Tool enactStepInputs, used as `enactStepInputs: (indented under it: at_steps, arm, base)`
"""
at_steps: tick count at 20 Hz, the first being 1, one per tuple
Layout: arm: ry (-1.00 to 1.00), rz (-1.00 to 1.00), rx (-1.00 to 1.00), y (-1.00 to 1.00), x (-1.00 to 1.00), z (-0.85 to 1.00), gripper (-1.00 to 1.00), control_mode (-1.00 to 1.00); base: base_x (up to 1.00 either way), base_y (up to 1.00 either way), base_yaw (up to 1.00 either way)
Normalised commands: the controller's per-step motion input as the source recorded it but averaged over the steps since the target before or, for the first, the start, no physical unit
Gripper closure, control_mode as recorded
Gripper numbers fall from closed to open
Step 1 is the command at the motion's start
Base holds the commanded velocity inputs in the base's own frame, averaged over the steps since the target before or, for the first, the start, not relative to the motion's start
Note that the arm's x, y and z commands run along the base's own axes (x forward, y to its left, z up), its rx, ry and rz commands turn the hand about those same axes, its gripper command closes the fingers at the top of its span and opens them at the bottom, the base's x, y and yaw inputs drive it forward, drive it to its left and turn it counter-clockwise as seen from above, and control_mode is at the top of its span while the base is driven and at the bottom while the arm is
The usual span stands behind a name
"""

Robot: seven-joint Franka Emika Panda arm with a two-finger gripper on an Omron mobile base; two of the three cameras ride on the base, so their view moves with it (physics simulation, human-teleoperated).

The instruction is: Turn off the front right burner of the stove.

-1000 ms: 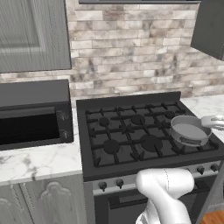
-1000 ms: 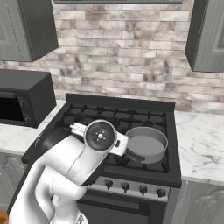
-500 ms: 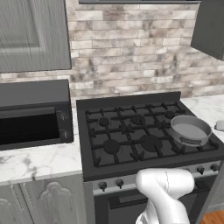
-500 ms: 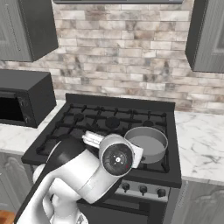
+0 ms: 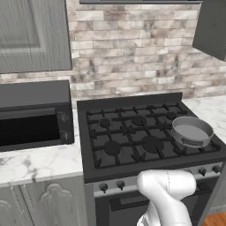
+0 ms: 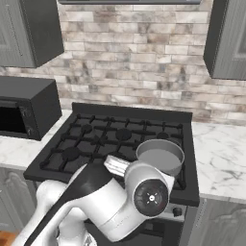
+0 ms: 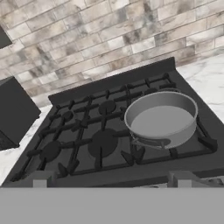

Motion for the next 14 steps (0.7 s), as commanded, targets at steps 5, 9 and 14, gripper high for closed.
enactStepInputs:
  at_steps: [5,9,14]
  arm:
    - [-0.04,0.01,0.00,-0.24,-0.20,-0.32,-1.00,-1.00]
    - [-0.11,0.00,0.00,-0.08,-0.10,-0.40,-1.00,-1.00]
    - [-0.09,-0.01,0.03,-0.05,0.00,-0.38,-1.00,-1.00]
  base:
    - [0.00,0.00,0.00]
    - [0.00,0.00,0.00]
    - [0.00,0.00,0.00]
